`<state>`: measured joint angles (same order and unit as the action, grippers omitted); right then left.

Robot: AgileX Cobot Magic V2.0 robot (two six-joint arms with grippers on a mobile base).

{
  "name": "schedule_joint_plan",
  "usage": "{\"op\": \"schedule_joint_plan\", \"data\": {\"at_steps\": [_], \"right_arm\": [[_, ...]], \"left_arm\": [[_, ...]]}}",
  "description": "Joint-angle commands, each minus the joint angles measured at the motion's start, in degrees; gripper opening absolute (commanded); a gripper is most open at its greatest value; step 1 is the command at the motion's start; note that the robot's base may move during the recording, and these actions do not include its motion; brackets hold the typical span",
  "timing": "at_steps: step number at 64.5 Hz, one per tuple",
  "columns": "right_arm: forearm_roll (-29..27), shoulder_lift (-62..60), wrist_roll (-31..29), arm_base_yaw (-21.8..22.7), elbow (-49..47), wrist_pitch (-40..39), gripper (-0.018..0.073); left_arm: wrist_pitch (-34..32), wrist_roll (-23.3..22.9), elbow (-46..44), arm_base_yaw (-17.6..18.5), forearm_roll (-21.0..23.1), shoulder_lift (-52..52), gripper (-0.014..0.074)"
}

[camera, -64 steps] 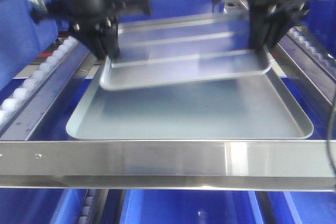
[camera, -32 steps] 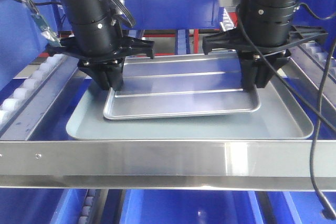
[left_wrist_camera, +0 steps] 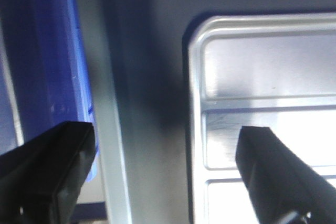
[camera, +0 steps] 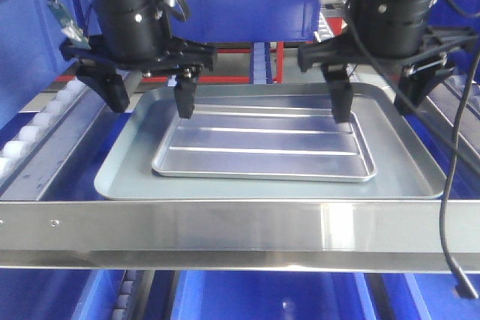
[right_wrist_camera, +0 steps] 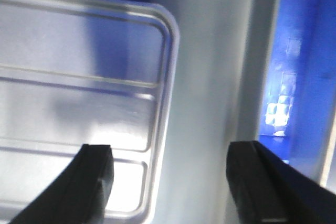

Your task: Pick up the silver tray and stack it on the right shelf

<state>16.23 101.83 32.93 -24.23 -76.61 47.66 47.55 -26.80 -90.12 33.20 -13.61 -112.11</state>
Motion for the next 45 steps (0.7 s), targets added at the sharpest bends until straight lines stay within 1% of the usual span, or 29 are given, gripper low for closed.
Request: {"op": "schedule_joint_plan", "data": {"at_steps": [1, 8, 14, 20, 21, 24, 29, 30, 33, 37, 42, 45], "right_arm": [[1.54, -6.54, -0.52, 0.27, -1.85, 0.11, 0.0477], [1.42, -11.10, -1.59, 0.27, -1.85, 1.62, 0.0375], [0.87, -15.56, -3.97, 0.27, -1.72, 3.16, 0.0249], [0.32, -19.55, -6.44, 0.21, -1.10, 4.82, 0.0127], [0.31, -20.51, -6.96, 0.21, -0.80, 5.17, 0.0097], [0.31, -22.47, -7.72, 0.21, 0.38, 5.57, 0.0043], [0.31, -26.02, -9.01, 0.21, 3.33, 5.14, 0.0057], [0.31, -26.65, -9.08, 0.21, 4.05, 4.94, 0.0056], [0.31, -28.86, -9.20, 0.21, 7.37, 3.98, 0.0056], [0.31, -31.71, -9.24, 0.21, 11.22, 2.11, 0.0056], [0.31, -35.31, -9.24, 0.21, 17.64, -0.86, 0.0056], [0.31, -37.66, -9.24, 0.21, 20.89, -2.97, 0.0056]], "left_arm": [[1.82, 0.25, -2.61, 0.24, -0.58, 5.41, 0.0463], [3.88, 2.95, -2.61, 1.13, -0.58, 9.61, 0.0438], [5.83, 5.19, -2.41, 2.42, -0.43, 14.50, 0.0367], [6.05, 8.76, -0.23, 3.75, -0.43, 19.65, 0.0261], [6.05, 9.44, 0.40, 3.98, -0.43, 20.54, 0.0227], [5.52, 11.23, 3.11, 4.79, -0.43, 23.53, 0.0141], [3.91, 11.82, 9.01, 5.45, -0.43, 28.17, 0.0005], [3.40, 11.82, 10.29, 5.47, -0.31, 29.04, -0.0036], [1.46, 11.82, 15.21, 5.55, 0.00, 31.65, -0.0113], [-3.32, 11.82, 22.03, 5.55, 1.20, 36.03, -0.0082], [-8.91, 11.82, 30.39, 5.55, 2.59, 40.34, -0.0096], [-13.66, 11.82, 35.55, 5.55, 2.75, 43.67, -0.0097]]}}
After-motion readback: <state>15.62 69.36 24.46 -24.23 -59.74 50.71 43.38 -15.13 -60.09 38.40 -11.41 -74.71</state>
